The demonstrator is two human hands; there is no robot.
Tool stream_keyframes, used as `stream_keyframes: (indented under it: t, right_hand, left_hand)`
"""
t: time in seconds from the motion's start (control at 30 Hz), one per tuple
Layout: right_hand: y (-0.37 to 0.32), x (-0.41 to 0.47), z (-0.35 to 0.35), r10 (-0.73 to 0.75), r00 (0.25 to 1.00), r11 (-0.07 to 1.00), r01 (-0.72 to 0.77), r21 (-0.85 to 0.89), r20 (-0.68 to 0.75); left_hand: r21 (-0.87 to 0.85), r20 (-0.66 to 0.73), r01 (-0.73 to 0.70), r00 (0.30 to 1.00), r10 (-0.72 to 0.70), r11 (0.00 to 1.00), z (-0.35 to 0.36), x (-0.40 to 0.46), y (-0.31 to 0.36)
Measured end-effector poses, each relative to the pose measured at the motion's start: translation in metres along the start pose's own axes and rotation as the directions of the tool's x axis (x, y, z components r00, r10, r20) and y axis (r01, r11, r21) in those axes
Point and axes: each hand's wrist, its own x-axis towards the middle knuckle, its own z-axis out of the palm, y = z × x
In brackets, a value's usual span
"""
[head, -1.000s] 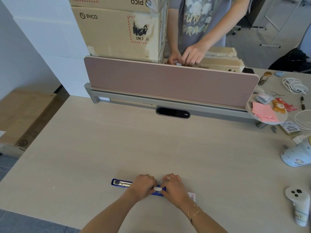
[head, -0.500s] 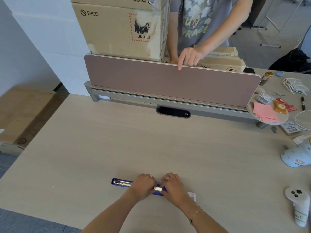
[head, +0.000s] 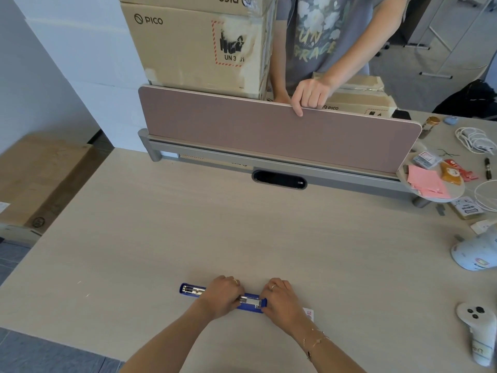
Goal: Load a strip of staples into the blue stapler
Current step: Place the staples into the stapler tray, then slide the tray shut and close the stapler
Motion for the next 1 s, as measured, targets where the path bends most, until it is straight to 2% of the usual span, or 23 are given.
stream_keyframes:
  t: [0.27,0.43,0.57,0.67,0.83,1.0]
  right_hand:
    - [0.006,-0.002,0.005,-0.028,0.999,0.999,0.029,0.020,-0.019]
    - [0.003,-0.002,0.008,-0.039,0.999,0.999,0.039,-0.005,-0.015]
    - [0.003,-0.002,0.011,-0.025,1.000,0.999,0.025,-0.020,-0.001]
    - [0.001,0.001,0.011,-0.018,1.000,0.999,0.018,-0.030,0.018]
    - [-0.002,0.003,0.011,0.002,1.000,1.000,-0.001,-0.025,0.029]
    - [-0.004,0.004,0.009,0.018,0.999,0.999,-0.016,-0.042,0.038]
  left_hand:
    - [-0.068,0.105,0.183,0.979,-0.176,0.981,0.000,-0.028,-0.045]
    - [0.040,0.060,0.322,0.944,-0.324,0.946,0.008,-0.045,-0.069]
    - [-0.009,0.023,0.401,0.916,-0.401,0.916,0.015,-0.050,-0.074]
    - [-0.047,-0.003,0.389,0.921,-0.389,0.920,0.017,-0.055,-0.078]
    - [-0.245,-0.055,0.263,0.957,-0.284,0.933,0.004,-0.070,-0.087]
    - [-0.245,-0.171,0.121,0.971,-0.165,0.962,-0.013,-0.080,-0.085]
